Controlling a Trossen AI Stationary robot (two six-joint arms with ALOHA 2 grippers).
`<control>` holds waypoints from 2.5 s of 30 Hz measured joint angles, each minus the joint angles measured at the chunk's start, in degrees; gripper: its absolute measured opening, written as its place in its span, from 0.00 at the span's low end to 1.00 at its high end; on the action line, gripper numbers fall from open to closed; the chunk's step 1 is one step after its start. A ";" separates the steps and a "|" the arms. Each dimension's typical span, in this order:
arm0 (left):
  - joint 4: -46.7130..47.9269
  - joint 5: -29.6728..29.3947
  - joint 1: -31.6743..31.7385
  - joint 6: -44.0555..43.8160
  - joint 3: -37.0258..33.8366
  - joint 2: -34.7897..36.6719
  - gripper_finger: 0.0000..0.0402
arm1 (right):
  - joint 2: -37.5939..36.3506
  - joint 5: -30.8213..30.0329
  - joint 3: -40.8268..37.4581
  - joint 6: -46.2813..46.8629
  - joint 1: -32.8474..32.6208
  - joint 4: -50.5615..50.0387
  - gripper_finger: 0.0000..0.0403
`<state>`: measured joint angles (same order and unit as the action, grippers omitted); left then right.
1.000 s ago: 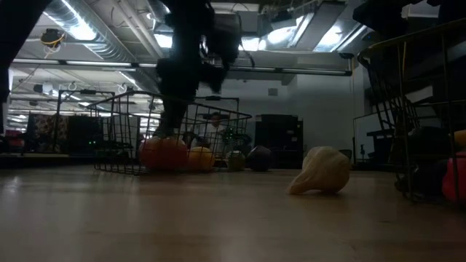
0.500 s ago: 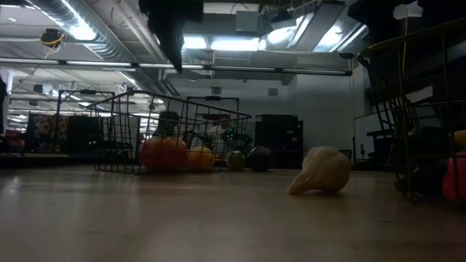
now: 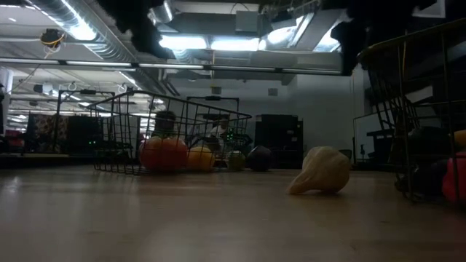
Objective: Sort produce into baskets
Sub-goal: Put the purple avocado into the bottom basket
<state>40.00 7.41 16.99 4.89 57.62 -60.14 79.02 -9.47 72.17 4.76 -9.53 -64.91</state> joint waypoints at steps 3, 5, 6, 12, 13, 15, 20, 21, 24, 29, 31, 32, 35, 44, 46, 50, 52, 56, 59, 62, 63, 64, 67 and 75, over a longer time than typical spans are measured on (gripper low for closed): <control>-4.97 -0.02 0.00 -1.70 -7.34 6.65 0.84 | 0.00 0.04 -0.01 -0.64 3.78 2.17 0.72; -8.24 -0.06 0.00 -2.86 -11.93 11.04 0.84 | 0.00 0.94 -0.01 -0.32 6.68 3.50 0.72; -10.15 -0.04 0.00 -3.51 -14.17 13.04 0.83 | 0.00 2.02 -0.01 -0.24 8.29 4.21 0.72; -22.20 -0.08 0.00 -6.47 -26.51 23.65 0.83 | 0.00 6.00 -0.01 -0.47 17.64 8.91 0.72; -23.56 -0.13 0.00 -6.57 -28.26 25.17 0.83 | 0.00 6.08 -0.01 -0.64 18.99 9.81 0.72; -25.85 -0.17 0.00 -6.84 -31.51 27.90 0.83 | 0.00 6.08 -0.01 -1.25 21.52 11.59 0.72; -32.36 -0.17 0.00 -8.90 -38.56 33.39 0.83 | 0.00 6.08 -0.01 -5.46 26.66 16.23 0.72; -33.64 -0.19 0.00 -9.31 -39.78 34.33 0.83 | 0.00 6.10 -0.01 -6.56 27.48 17.00 0.72; -36.69 -0.17 0.00 -9.66 -43.10 36.79 0.83 | 0.36 6.69 0.01 -10.09 29.73 19.86 0.72; -39.77 -0.19 0.00 -12.22 -46.89 39.68 0.83 | 3.30 10.02 0.01 -14.22 33.09 24.74 0.72; -40.85 -0.19 0.00 -12.99 -47.92 40.40 0.83 | 5.18 11.38 0.01 -15.53 34.18 26.18 0.72; -41.39 -0.19 0.00 -13.40 -48.35 40.76 0.83 | 6.26 11.82 0.01 -16.18 34.55 26.83 0.72; -43.26 -0.19 0.00 -14.23 -49.51 41.47 0.83 | 9.51 12.09 0.01 -18.50 35.60 28.48 0.72; -43.97 -0.21 0.00 -16.42 -49.85 41.84 0.83 | 19.21 11.54 1.90 -24.77 35.91 35.11 0.72; -43.99 -0.21 0.00 -16.54 -49.85 41.82 0.83 | 21.48 11.52 3.88 -25.73 35.83 35.15 0.72; -44.06 -0.21 0.00 -16.55 -49.85 41.82 0.83 | 26.62 11.46 8.46 -27.39 35.83 34.41 0.72; -44.04 -0.23 0.00 -16.55 -49.85 41.82 0.83 | 29.03 11.10 10.92 -27.59 35.83 32.85 0.72; -44.01 -0.25 -0.01 -16.53 -49.86 41.80 0.83 | 32.39 10.65 14.54 -27.74 35.83 27.97 0.72; -43.98 -0.25 -0.02 -16.53 -49.86 41.81 0.83 | 33.73 9.15 15.14 -27.98 35.84 26.11 0.72; -43.94 -0.25 0.00 -16.53 -49.88 41.80 0.83 | 34.38 7.67 15.21 -29.50 35.87 25.83 0.72; -43.82 -0.25 -0.02 -16.53 -49.88 41.80 0.83 | 34.62 7.48 15.20 -29.56 35.87 25.79 0.72; -43.76 -0.25 0.00 -16.53 -49.88 41.80 0.83 | 34.87 7.41 15.20 -29.60 35.87 25.83 0.72; -43.66 -0.25 0.00 -16.52 -49.88 41.80 0.83 | 35.28 7.35 15.20 -30.18 35.90 26.28 0.72; -43.44 -0.25 -0.02 -16.50 -49.88 41.80 0.83 | 36.48 6.91 15.20 -31.06 35.83 25.93 0.72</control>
<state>-3.44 7.16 16.98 -11.62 7.75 -18.35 115.50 -2.57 87.37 -26.30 26.30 -38.98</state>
